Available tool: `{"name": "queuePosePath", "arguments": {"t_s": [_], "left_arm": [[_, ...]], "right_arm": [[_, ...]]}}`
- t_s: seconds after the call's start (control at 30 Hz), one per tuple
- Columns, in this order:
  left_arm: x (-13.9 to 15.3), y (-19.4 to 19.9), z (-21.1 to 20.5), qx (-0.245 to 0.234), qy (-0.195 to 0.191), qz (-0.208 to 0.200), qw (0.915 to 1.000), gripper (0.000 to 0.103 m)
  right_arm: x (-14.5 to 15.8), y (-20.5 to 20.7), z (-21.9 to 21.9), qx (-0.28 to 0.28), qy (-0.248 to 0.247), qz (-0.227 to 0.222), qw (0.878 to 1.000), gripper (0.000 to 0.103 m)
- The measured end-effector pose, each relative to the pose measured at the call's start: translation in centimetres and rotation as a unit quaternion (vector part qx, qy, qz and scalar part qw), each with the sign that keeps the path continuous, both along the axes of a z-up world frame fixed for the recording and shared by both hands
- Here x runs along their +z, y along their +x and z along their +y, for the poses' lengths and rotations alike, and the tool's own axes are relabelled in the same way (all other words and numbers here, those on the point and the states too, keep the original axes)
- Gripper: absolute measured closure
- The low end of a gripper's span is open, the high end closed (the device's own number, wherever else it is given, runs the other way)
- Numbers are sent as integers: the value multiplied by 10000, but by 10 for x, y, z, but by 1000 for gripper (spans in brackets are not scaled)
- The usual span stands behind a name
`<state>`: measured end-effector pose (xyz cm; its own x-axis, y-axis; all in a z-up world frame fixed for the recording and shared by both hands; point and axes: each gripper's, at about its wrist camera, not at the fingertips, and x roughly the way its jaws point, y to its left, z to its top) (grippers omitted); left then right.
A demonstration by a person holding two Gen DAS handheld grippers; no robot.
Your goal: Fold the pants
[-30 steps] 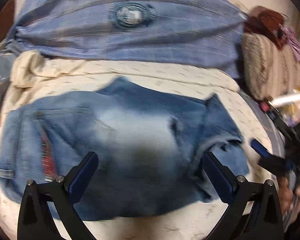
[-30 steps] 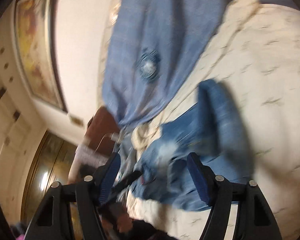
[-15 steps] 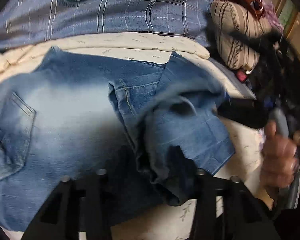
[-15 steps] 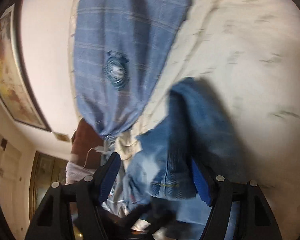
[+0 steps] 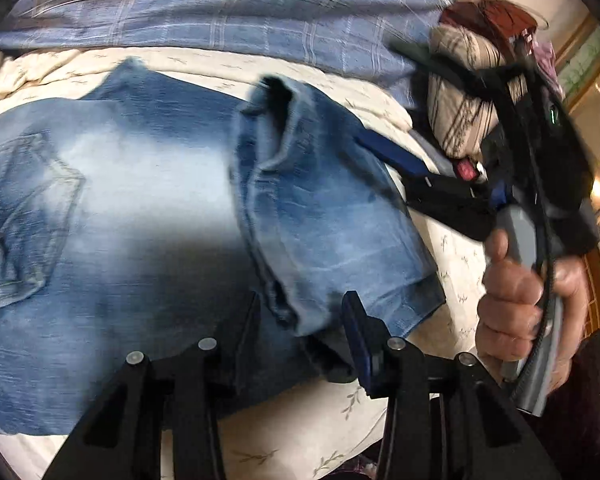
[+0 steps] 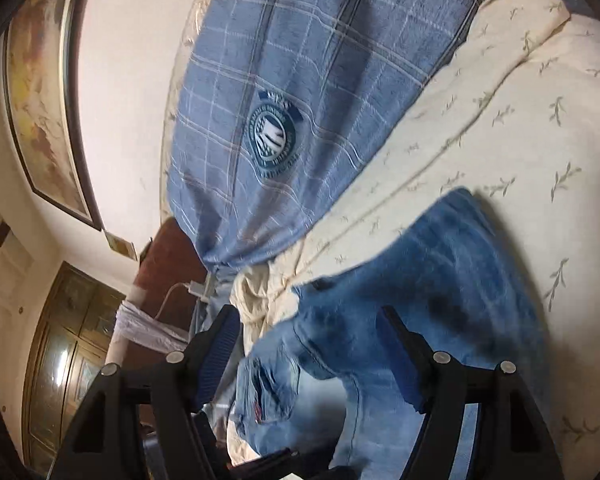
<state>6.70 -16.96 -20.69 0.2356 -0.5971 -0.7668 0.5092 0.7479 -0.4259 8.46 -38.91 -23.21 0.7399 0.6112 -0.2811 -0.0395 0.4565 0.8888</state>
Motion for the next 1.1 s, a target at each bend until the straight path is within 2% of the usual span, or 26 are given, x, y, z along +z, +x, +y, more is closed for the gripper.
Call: {"name": "queuePosePath", "arguments": {"t_s": [0.03, 0.13, 0.2, 0.23, 0.27, 0.47, 0.6, 0.67, 0.7, 0.73, 0.8, 0.83, 0.93, 0.97, 1.1], "left_arm": [[-1, -2, -4, -15, 123, -18, 9999, 60], [-1, -4, -4, 15, 102, -3, 9999, 60], [0, -4, 2, 81, 47, 109, 9999, 60], [1, -3, 6, 122, 25, 141, 9998, 60], [3, -5, 11, 147, 22, 138, 9998, 60], [25, -17, 53, 416, -8, -257, 9988, 59], [40, -20, 76, 776, 195, -766, 9938, 58], [47, -18, 94, 1061, 255, -913, 9898, 53], [51, -16, 102, 1224, 292, -931, 9877, 50], [55, -13, 114, 1399, 288, -935, 9853, 49], [64, -10, 140, 1711, 236, -977, 9801, 47], [69, -8, 155, 1910, 244, -993, 9763, 42], [72, -3, 183, 2256, 251, -976, 9690, 41], [75, 0, 188, 2360, 279, -970, 9665, 40], [81, -5, 203, 2601, 544, -690, 9616, 40]], "right_arm": [[1, 6, 4, 97, 15, 24, 9999, 32], [-9, 30, 17, 381, 194, 372, 9984, 32], [-28, 49, 28, 635, 320, 871, 9937, 32], [-39, 58, 34, 668, 198, 1246, 9898, 32], [-40, 61, 38, 588, 132, 1308, 9896, 33], [-19, 30, 33, 576, 517, 540, 9955, 32], [-19, 5, 42, 659, 605, 443, 9950, 33], [-28, 1, 51, 774, 445, 602, 9942, 32], [-40, 3, 58, 840, 266, 875, 9923, 32], [-45, 5, 64, 865, 154, 935, 9917, 34], [-35, 4, 70, 906, -103, 880, 9919, 34], [-32, 4, 73, 981, -101, 868, 9913, 34], [-20, -11, 79, 1112, -63, 289, 9934, 34], [-19, -13, 83, 1153, -85, 224, 9930, 34], [-37, -13, 89, 1128, -228, 606, 9915, 34]]}}
